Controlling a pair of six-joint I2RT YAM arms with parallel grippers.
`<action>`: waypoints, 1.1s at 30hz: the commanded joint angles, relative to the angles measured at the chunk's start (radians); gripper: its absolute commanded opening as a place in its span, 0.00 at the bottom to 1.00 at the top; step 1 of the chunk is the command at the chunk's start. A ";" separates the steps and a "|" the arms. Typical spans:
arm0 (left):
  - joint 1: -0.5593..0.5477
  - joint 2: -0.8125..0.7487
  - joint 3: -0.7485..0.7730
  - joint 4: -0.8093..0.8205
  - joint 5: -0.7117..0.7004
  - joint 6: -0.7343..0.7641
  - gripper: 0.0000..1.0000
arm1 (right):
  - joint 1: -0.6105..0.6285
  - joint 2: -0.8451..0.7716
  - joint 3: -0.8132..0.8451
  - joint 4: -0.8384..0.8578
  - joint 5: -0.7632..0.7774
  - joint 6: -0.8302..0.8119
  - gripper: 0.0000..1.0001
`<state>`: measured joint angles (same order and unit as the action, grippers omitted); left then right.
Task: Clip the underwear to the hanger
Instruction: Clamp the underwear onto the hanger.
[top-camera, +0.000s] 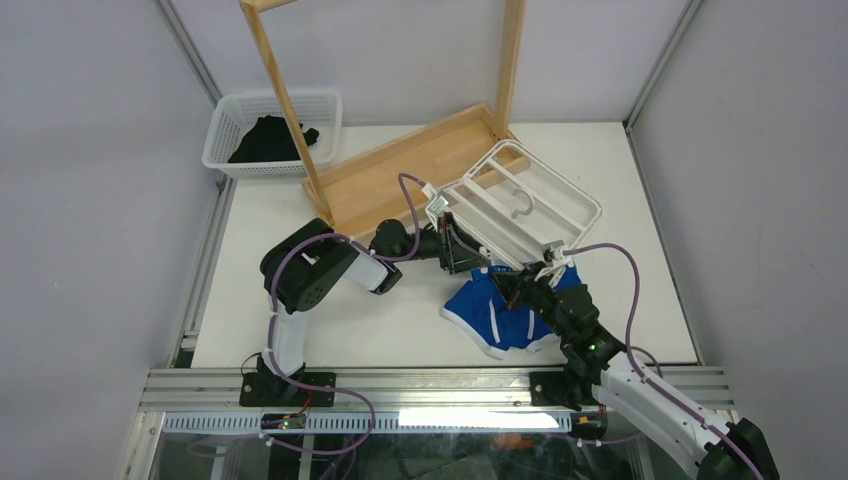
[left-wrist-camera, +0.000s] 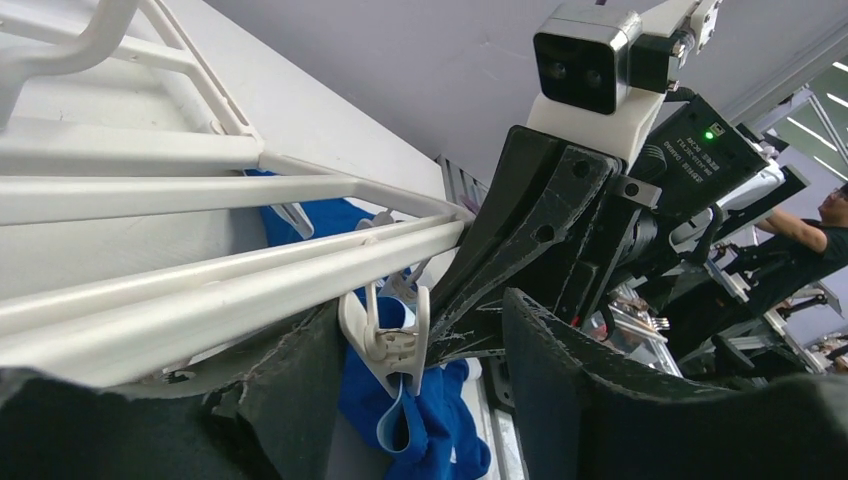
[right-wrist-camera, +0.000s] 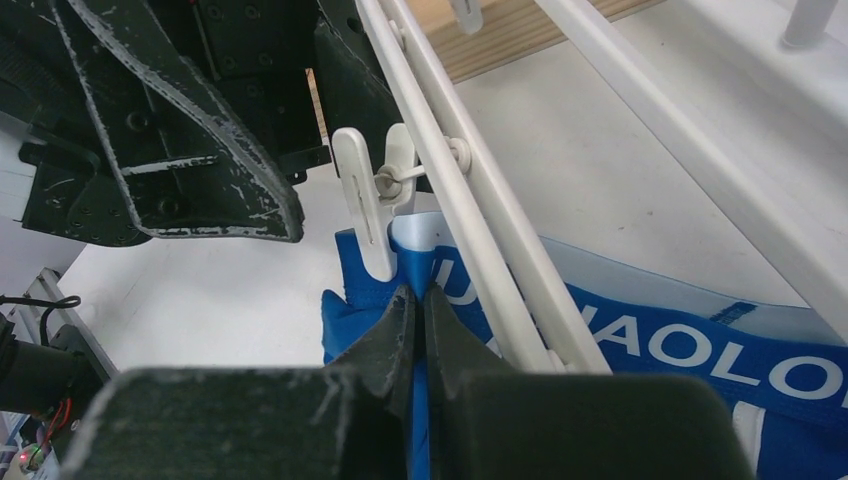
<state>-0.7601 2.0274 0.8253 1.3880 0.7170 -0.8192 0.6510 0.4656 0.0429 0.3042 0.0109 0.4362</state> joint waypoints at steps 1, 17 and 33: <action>-0.010 -0.023 -0.008 0.168 0.015 0.006 0.61 | -0.002 0.012 0.040 0.103 0.015 0.013 0.00; 0.014 -0.030 -0.040 0.069 -0.088 0.046 0.75 | -0.002 0.029 0.131 -0.119 -0.055 -0.002 0.37; 0.038 -0.120 -0.238 -0.039 -0.255 0.143 0.99 | -0.001 0.095 0.509 -0.623 0.283 -0.013 0.45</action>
<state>-0.7311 2.0033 0.6300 1.3029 0.5274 -0.7364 0.6514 0.5159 0.4301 -0.1993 0.1078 0.4431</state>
